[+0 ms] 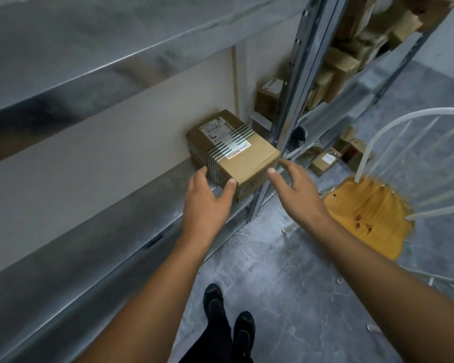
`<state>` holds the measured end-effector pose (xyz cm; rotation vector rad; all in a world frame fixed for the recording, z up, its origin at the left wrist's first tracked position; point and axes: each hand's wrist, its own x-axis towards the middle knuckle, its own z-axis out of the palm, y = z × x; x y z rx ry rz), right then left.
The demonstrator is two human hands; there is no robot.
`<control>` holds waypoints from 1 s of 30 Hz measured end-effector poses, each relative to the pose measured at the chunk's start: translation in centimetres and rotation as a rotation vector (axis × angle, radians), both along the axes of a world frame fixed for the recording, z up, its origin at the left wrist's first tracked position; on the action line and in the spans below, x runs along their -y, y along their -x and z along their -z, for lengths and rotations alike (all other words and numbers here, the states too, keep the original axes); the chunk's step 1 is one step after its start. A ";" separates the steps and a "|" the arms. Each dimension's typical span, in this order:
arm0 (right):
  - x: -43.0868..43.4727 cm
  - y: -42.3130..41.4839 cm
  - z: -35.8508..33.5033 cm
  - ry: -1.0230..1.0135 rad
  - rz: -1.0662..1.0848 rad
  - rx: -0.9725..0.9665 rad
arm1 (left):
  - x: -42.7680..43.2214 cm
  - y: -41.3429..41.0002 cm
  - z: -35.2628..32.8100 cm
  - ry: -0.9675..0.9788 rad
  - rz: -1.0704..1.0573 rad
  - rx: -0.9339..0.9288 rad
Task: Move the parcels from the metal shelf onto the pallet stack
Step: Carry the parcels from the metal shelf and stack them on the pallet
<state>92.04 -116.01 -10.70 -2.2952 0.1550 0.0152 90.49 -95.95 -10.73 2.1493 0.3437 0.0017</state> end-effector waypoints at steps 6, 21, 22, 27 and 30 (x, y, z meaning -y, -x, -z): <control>-1.7 -6.8 0.9 0.207 -0.034 -0.036 | 0.0 -3.8 1.7 0.093 -0.001 -0.072; -0.6 -9.1 1.6 0.155 0.094 -0.268 | 2.6 -5.6 2.7 0.410 0.018 -0.109; -0.8 -8.1 1.7 0.154 0.086 -0.244 | 2.5 -5.1 2.5 0.419 0.009 -0.093; -1.9 -3.4 1.5 -0.160 0.006 -0.133 | 1.3 -1.3 1.3 0.425 -0.043 -0.029; -3.4 -0.6 1.0 -0.268 -0.096 -0.112 | 0.4 2.1 0.4 0.423 -0.115 0.044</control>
